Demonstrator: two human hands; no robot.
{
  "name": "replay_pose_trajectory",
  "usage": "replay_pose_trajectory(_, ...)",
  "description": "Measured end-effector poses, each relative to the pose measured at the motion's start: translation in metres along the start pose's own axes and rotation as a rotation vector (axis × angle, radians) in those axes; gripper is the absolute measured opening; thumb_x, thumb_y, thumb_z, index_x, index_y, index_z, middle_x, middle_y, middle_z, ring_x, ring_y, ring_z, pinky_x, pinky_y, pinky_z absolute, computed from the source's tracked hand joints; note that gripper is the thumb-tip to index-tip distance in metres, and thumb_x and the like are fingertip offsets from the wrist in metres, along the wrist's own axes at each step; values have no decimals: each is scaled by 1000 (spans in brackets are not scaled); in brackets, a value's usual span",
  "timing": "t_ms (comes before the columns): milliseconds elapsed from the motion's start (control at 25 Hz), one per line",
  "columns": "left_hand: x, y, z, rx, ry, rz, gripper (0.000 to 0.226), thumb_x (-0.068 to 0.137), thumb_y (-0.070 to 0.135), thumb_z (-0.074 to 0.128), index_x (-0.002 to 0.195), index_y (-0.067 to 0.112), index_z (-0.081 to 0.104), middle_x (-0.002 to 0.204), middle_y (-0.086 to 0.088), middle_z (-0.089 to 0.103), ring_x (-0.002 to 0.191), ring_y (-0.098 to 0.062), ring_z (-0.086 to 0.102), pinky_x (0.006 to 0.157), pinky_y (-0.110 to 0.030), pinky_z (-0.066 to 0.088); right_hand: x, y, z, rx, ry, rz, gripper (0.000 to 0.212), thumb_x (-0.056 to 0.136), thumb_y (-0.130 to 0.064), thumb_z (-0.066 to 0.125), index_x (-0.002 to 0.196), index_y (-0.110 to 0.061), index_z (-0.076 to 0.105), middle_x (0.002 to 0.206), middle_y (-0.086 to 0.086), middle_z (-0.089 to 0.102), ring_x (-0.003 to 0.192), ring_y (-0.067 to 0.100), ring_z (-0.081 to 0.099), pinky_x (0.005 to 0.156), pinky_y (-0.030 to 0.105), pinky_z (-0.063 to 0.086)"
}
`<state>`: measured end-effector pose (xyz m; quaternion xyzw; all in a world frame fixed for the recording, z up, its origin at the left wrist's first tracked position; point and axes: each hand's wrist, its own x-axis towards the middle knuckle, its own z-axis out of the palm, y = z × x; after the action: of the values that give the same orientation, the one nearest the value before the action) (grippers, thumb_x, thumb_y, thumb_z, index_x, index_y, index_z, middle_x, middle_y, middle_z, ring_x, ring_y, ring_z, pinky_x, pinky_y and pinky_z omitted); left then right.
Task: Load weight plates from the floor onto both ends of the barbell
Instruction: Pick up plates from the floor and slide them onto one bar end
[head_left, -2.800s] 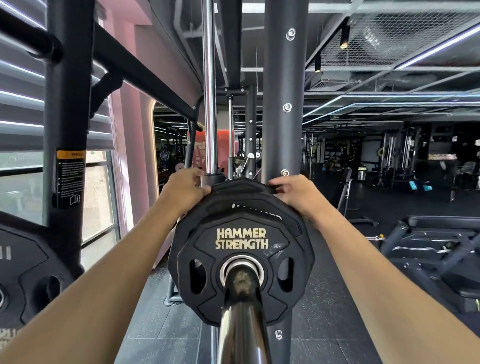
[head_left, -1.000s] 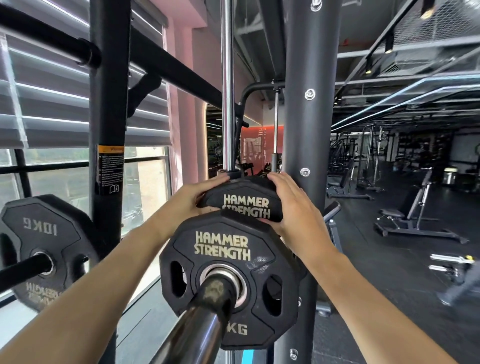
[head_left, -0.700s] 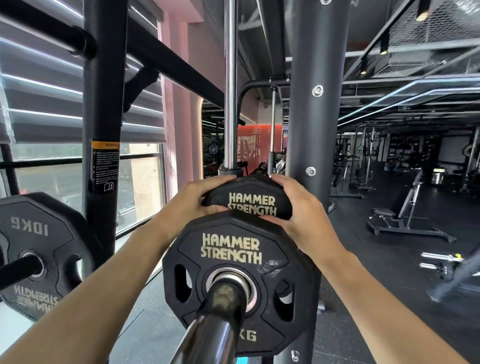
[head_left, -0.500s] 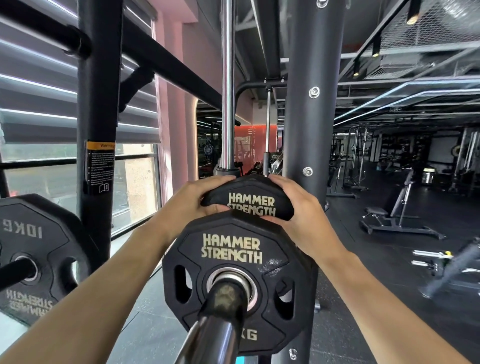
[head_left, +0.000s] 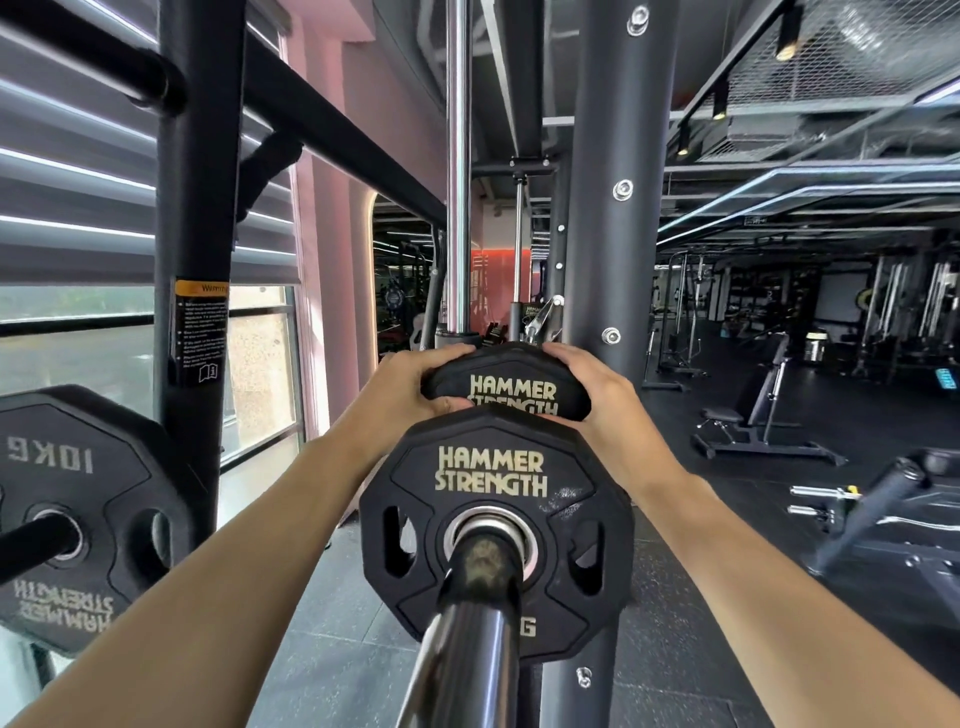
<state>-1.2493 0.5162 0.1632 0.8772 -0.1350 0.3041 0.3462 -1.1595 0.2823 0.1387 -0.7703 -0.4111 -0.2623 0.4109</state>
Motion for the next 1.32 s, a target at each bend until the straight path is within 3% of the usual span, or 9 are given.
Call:
replay_pose_trajectory(160, 0, -7, 0, -23, 32, -23, 72, 78, 5, 84, 143, 10, 54, 133, -2, 65, 119, -8, 64, 108, -31, 47, 4, -10, -3, -87, -7, -17, 71, 79, -23, 85, 143, -22, 52, 141, -8, 57, 128, 11, 55, 110, 38, 44)
replay_pose_trajectory(400, 1, 3, -3, 21, -41, -45, 70, 82, 4, 80, 145, 10, 52, 137, -3, 62, 114, -5, 62, 109, -25, 44, 3, -24, -8, -92, -66, 48, 68, 84, -20, 80, 145, -17, 50, 142, -3, 57, 128, 13, 55, 111, 36, 44)
replay_pose_trajectory(520, -16, 27, -8, 115, 43, -28, 58, 93, 7, 69, 147, 11, 50, 140, -3, 58, 122, -12, 56, 108, -22, 39, -5, -52, -26, -63, -137, 170, 49, 99, -19, 62, 146, -15, 51, 139, 1, 59, 125, 14, 56, 104, 19, 40)
replay_pose_trajectory(640, -55, 59, -14, 90, 237, 52, 33, 101, 15, 56, 133, 13, 63, 123, 5, 66, 103, -1, 62, 95, -14, 44, -31, -89, -33, 50, 85, 129, 29, 104, -22, 52, 127, -16, 68, 126, -4, 69, 119, 9, 62, 101, 19, 43)
replay_pose_trajectory(720, -84, 73, -10, 112, 185, 124, 30, 102, 21, 55, 129, 15, 65, 113, 5, 69, 89, 9, 62, 84, -13, 50, -54, -113, -26, 111, 97, 74, 28, 104, -25, 51, 125, -19, 68, 119, -8, 70, 110, 4, 64, 99, 27, 50)
replay_pose_trajectory(920, -123, 74, 5, 108, -48, 148, 87, 82, 1, 70, 154, 23, 26, 143, 11, 36, 128, 7, 41, 103, -11, 41, -98, -116, -15, -206, -73, -34, 82, 85, -18, 67, 155, -27, 27, 158, -10, 29, 145, 10, 30, 116, 30, 33)
replay_pose_trajectory(1080, -106, 61, 2, 182, -174, 145, 127, 65, 22, 92, 158, 23, 6, 160, 12, 10, 149, -10, 21, 121, -30, 27, -90, -106, -20, -355, -184, -14, 120, 72, -34, 85, 159, -23, 3, 165, -14, -4, 153, 11, -15, 125, 52, 1)
replay_pose_trajectory(1200, -92, 45, 14, 358, -110, 156, 141, 56, 26, 97, 159, 23, 0, 164, 15, -6, 154, -16, 4, 125, -51, 13, -79, -97, -13, -476, -207, 38, 146, 56, -47, 93, 159, -23, -8, 164, -15, -18, 150, 14, -26, 119, 53, -7)
replay_pose_trajectory(1320, -79, 32, 23, 463, -67, 94, 144, 58, 24, 96, 159, 24, -7, 164, 15, -18, 152, -13, -19, 124, -57, -2, -68, -87, -1, -540, -172, 96, 154, 51, -50, 94, 159, -22, -13, 164, -13, -23, 150, 20, -28, 118, 61, -3)
